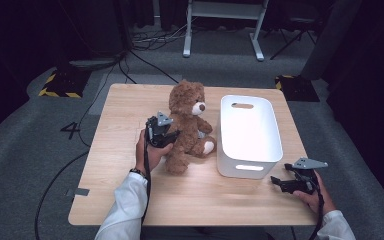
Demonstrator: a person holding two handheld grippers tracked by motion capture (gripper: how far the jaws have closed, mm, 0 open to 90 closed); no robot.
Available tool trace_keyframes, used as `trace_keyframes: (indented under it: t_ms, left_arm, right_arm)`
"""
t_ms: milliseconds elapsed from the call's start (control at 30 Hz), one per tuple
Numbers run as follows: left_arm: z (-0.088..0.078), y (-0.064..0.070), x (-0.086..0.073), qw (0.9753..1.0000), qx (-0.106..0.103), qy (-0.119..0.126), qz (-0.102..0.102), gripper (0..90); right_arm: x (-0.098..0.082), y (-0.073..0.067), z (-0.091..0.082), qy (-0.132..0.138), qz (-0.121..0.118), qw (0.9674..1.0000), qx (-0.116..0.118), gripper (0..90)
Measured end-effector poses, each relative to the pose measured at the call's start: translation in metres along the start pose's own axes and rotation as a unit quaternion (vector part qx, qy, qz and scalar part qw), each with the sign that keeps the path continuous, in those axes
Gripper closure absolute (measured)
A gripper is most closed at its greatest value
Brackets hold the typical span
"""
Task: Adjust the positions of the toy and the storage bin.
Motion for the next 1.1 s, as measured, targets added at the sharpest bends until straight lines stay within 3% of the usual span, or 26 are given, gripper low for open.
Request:
trace_keyframes:
  t_ms: [267, 567, 1033, 1100]
  left_arm:
    - [-0.016, 0.004, -0.01, 0.9993, -0.003, 0.036, 0.012, 68.8]
    - [-0.032, 0.004, -0.022, 0.9976, -0.005, 0.069, 0.0, 72.0]
    - [-0.044, 0.012, -0.024, 0.9944, -0.008, 0.105, 0.002, 76.0]
    - [-0.045, 0.013, -0.023, 0.9939, -0.011, 0.109, 0.009, 76.6]
  right_arm:
    - [0.0, 0.0, 0.0, 0.0, 0.0, 1.0, 0.0, 14.7]
    - [0.0, 0.0, 0.0, 0.0, 0.0, 1.0, 0.0, 14.7]
    - [0.0, 0.0, 0.0, -0.001, -0.002, 1.0, 0.001, 14.5]
    - [0.0, 0.0, 0.0, -0.001, -0.001, 1.0, 0.001, 14.5]
Point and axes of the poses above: each handheld gripper's, and its own axes: z roughly forward along the jaws, x roughly out of its top, y roughly to its right, the point moved 8 cm from there along z, roughly forward along the jaws, and after that the axes turned 11 degrees about x, right-handed, at the moved point
